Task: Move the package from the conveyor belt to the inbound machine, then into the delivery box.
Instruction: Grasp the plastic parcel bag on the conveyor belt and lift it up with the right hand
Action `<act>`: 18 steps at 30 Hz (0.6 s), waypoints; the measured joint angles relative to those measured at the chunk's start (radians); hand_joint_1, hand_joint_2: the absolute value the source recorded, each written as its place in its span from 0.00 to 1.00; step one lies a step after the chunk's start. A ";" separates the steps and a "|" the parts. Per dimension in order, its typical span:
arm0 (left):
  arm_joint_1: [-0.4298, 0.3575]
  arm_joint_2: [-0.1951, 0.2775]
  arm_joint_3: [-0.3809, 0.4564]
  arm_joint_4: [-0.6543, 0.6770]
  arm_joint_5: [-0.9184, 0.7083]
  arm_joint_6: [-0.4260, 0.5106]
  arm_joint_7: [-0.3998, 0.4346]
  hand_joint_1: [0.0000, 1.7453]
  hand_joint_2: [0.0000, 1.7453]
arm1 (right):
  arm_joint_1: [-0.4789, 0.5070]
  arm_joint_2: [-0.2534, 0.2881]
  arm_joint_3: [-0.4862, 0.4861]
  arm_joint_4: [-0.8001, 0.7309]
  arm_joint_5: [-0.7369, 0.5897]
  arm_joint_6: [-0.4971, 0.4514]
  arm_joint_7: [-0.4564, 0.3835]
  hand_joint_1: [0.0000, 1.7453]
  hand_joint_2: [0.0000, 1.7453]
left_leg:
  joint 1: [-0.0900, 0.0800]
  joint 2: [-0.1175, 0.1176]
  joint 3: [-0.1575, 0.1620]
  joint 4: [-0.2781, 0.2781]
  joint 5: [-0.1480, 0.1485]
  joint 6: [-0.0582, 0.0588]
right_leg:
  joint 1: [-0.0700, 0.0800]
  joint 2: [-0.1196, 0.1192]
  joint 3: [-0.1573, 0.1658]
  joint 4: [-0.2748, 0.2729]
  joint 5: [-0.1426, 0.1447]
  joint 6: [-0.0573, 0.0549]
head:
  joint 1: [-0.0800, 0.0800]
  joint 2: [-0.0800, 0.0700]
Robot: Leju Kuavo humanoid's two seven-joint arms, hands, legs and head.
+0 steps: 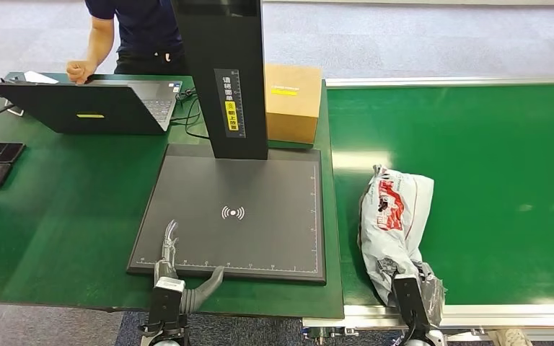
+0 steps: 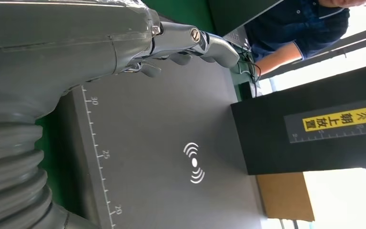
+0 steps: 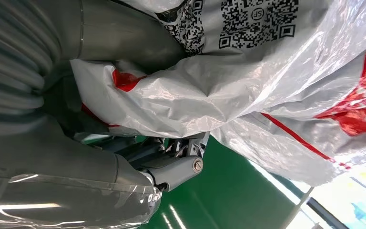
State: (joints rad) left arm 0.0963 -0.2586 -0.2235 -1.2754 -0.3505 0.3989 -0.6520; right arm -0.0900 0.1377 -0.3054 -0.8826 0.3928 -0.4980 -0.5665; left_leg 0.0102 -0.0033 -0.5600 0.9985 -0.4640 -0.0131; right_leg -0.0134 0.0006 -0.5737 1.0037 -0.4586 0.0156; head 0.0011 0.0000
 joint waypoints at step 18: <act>0.000 0.002 -0.006 0.000 -0.005 -0.019 -0.006 0.00 1.00 | 0.158 0.051 0.188 -0.374 0.043 -0.023 0.024 0.80 1.00 | 0.000 0.000 0.000 0.000 0.000 0.000 | 0.000 0.000 0.000 0.000 0.000 0.000 | 0.000 0.000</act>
State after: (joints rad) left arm 0.0964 -0.2567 -0.2297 -1.2757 -0.3555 0.3804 -0.6580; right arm 0.0684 0.1885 -0.1175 -1.2562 0.4362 -0.5215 -0.5429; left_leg 0.0101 -0.0033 -0.5602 0.9985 -0.4639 -0.0131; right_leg -0.0135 0.0005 -0.5739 1.0037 -0.4586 0.0156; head 0.0010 0.0000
